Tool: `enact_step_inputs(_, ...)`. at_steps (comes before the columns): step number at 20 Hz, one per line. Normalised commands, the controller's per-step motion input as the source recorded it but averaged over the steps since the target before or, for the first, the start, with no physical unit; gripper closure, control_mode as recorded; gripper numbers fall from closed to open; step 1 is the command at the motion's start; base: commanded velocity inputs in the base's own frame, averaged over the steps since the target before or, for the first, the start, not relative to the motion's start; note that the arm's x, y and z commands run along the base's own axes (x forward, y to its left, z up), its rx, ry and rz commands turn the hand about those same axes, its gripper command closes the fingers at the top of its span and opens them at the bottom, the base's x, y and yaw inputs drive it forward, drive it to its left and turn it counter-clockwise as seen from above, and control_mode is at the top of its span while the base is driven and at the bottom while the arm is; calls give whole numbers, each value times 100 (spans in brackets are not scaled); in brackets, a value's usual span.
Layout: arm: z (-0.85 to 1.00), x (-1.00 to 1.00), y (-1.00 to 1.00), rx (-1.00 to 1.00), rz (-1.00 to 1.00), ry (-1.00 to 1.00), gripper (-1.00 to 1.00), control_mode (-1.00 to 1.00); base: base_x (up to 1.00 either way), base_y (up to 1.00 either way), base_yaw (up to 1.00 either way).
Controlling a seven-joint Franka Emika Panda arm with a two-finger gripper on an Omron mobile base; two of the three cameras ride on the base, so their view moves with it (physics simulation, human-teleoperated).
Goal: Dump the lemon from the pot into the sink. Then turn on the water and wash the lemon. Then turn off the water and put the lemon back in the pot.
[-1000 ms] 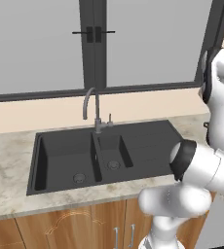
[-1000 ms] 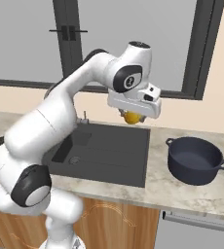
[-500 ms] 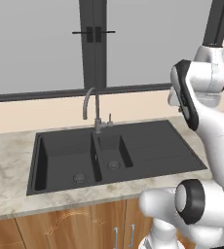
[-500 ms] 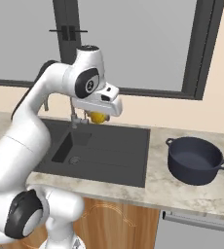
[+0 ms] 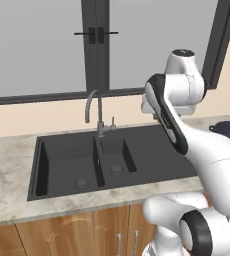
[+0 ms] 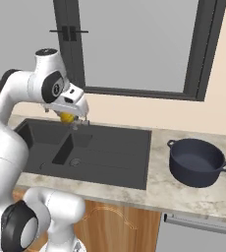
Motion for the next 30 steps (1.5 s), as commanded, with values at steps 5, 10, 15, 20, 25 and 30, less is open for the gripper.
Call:
enact_step_inputs(5, -20, 0, 100, 0, 0, -12, 100, -100, 0, 0, 0)
enact_step_inputs(10, -22, 1, 100, 0, 0, -6, 100, -100, 0, 0, 0)
enact_step_inputs(15, -18, 0, 100, 0, 0, -4, 100, -100, 0, 0, 0)
enact_step_inputs(20, -28, 5, 100, 0, 0, -2, 100, -100, 0, 0, 0)
enact_step_inputs(25, -47, 21, 63, 1, 0, -8, 100, -100, 0, 0, 0)
enact_step_inputs(30, -58, 44, 39, 3, 0, 0, 100, -100, 0, 0, 0)
